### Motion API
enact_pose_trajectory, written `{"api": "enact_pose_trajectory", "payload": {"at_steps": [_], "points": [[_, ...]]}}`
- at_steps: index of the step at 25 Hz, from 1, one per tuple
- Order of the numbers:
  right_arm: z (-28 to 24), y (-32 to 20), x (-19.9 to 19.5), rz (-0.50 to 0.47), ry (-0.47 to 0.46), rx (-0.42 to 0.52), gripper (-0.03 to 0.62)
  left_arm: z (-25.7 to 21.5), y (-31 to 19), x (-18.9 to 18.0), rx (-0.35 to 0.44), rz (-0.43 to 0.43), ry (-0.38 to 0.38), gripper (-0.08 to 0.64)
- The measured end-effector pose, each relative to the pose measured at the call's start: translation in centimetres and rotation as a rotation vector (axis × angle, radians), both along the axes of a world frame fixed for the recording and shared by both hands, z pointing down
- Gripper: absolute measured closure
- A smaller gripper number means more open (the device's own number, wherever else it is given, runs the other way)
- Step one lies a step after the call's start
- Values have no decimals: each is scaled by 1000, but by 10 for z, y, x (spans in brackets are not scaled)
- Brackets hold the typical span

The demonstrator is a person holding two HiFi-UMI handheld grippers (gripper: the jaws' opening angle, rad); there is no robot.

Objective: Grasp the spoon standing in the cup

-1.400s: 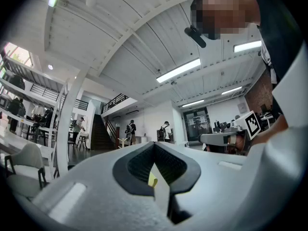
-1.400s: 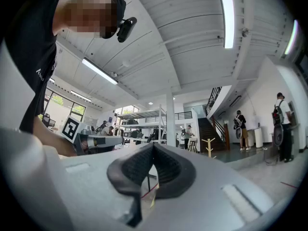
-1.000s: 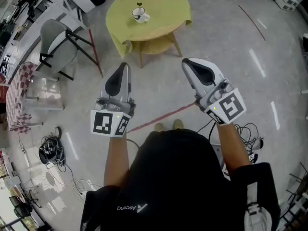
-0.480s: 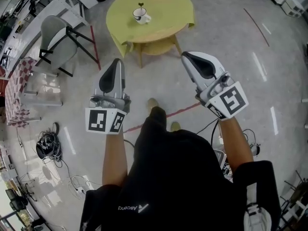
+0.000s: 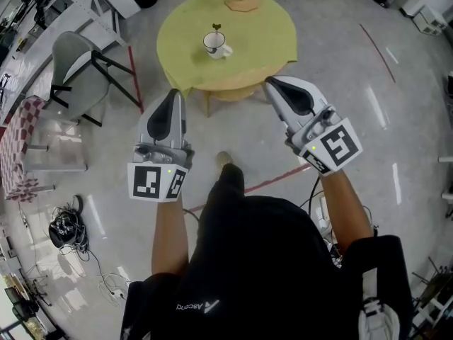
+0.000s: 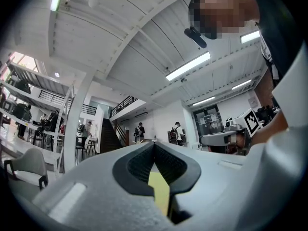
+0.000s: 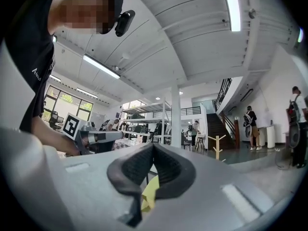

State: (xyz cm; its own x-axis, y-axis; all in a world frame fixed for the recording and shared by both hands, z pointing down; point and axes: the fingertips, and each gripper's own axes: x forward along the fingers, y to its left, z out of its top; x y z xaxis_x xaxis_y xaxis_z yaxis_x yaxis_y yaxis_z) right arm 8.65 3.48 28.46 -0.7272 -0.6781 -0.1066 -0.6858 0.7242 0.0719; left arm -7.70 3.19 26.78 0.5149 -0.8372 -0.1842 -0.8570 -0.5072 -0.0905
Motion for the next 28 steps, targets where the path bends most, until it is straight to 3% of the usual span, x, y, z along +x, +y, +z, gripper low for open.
{"api": "enact_pose_trajectory", "payload": {"at_steps": [10,20,22,28], "points": [[16,-168,-64,36,43,-84,589,10,-160,-46,-35,97,18,551],[65,-275,-87,56,95,-207,588,36,-249,-60,-78,158,33,551],[77,-290,-90,44,112,-235,530,40,-260,-62,-85,151,38,551],[111,-340,-92,7,149,-327,468,47,-292,-64,-108,112,40,551]]}}
